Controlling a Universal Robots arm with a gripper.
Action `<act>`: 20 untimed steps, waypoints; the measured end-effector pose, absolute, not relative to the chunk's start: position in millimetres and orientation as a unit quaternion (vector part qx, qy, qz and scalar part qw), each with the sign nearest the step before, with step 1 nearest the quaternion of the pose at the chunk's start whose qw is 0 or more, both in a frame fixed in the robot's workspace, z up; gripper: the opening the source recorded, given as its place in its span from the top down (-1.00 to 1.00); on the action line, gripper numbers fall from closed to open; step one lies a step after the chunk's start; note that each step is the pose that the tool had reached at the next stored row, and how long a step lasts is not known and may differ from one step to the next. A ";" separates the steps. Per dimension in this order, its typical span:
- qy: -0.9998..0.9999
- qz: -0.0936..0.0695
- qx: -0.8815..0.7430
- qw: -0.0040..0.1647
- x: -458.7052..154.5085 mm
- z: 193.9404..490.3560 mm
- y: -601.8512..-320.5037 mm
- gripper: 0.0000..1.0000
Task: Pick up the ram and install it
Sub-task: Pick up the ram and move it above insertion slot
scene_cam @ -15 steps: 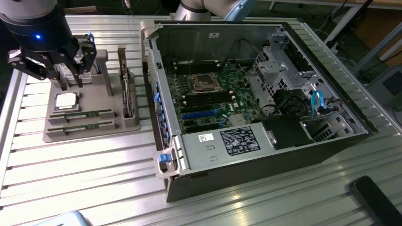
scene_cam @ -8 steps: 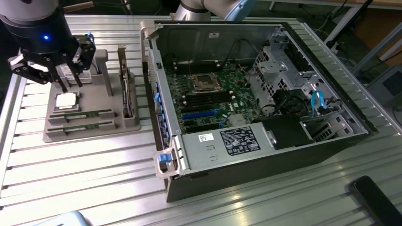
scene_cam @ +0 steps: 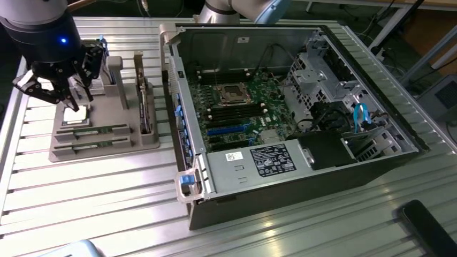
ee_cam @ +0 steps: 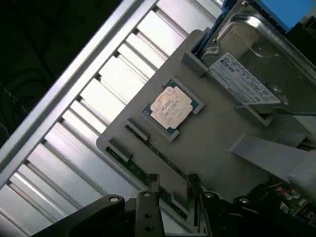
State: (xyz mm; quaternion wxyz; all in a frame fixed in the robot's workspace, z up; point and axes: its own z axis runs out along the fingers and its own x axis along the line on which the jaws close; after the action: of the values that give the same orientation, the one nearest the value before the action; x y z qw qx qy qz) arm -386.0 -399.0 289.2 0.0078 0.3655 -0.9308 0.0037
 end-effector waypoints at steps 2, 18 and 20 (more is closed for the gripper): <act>-0.915 0.005 0.404 0.008 -386.0 288.1 -399.0 0.29; -0.753 0.013 0.657 0.008 -386.0 281.3 -399.0 0.29; -0.729 0.014 0.685 0.008 -386.0 280.5 -399.0 0.29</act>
State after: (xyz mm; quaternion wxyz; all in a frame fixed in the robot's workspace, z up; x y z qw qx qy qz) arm -386.0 -399.0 280.5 0.0083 0.6847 -0.7287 0.0136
